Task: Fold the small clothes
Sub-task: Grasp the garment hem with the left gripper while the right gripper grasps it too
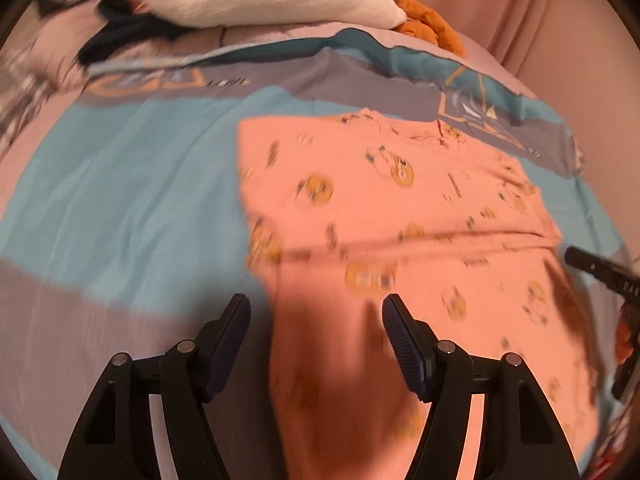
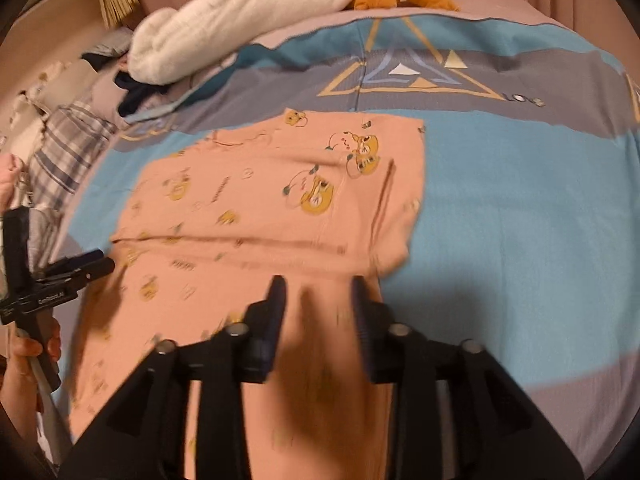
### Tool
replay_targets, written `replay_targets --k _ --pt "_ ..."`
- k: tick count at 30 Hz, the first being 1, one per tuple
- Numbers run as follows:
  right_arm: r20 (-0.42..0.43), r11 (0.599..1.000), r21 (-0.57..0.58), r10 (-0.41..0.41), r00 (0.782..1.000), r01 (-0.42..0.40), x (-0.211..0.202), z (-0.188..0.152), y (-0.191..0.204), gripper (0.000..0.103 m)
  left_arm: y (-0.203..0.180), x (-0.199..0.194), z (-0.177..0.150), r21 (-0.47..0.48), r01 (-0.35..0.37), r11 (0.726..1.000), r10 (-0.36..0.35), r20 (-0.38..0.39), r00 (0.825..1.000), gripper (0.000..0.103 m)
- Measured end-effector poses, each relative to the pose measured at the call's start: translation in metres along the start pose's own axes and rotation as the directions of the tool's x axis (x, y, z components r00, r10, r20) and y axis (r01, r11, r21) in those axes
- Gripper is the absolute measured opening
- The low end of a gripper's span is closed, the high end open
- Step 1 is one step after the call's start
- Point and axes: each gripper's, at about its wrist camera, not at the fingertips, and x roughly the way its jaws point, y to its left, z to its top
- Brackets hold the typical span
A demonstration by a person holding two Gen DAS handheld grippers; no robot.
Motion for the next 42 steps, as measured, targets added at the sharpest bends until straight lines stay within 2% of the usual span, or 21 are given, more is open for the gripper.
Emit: replay_targets --k 5,12,15,21,25,28,30,34,38,40,42 --pt "0.005 0.994 0.088 0.067 0.998 -0.067 -0.037 -0.044 -0.012 0.055 0.024 -0.035 -0.041 -0.111 0.051 0.993 -0.051 0.005 0.999 0.080" --pt "-0.013 0.974 0.205 0.097 0.995 -0.092 -0.070 -0.101 -0.029 0.060 0.036 -0.057 -0.096 -0.241 0.172 0.955 -0.184 -0.027 0.983 0.083" --pt "-0.027 0.966 0.241 0.106 0.994 -0.097 -0.080 -0.124 -0.034 0.060 0.033 -0.066 -0.111 -0.255 0.235 0.938 -0.247 -0.017 0.969 0.083" --pt "-0.057 0.936 0.304 0.201 0.978 -0.175 -0.085 -0.162 -0.042 0.060 0.017 -0.072 -0.135 -0.255 0.383 0.888 -0.398 -0.005 0.918 0.083" --pt "-0.048 0.925 0.310 0.246 0.968 -0.219 -0.080 -0.167 -0.043 0.060 0.009 -0.066 -0.135 -0.244 0.404 0.881 -0.418 -0.002 0.909 0.083" --pt "-0.034 0.910 0.321 0.286 0.958 -0.261 -0.070 -0.158 -0.044 0.060 0.009 -0.057 -0.124 -0.260 0.450 0.855 -0.463 0.009 0.886 0.083" --pt "-0.022 0.903 0.324 0.306 0.952 -0.283 -0.061 -0.150 -0.045 0.060 0.009 -0.051 -0.120 -0.269 0.463 0.845 -0.478 0.012 0.878 0.083" --pt "-0.009 0.887 0.334 0.340 0.940 -0.318 -0.041 -0.127 -0.047 0.059 0.010 -0.030 -0.095 -0.303 0.505 0.808 -0.524 0.024 0.852 0.083" --pt "-0.006 0.877 0.339 0.364 0.931 -0.340 -0.027 -0.110 -0.049 0.057 0.011 -0.021 -0.083 -0.328 0.514 0.793 -0.535 0.032 0.844 0.083" --pt "-0.010 0.876 0.338 0.369 0.929 -0.344 -0.024 -0.107 -0.050 0.056 0.010 -0.020 -0.083 -0.330 0.508 0.795 -0.528 0.035 0.849 0.079" --pt "-0.017 0.881 0.324 0.371 0.929 -0.345 -0.026 -0.108 -0.050 0.053 0.010 -0.023 -0.089 -0.323 0.499 0.804 -0.518 0.030 0.855 0.070"
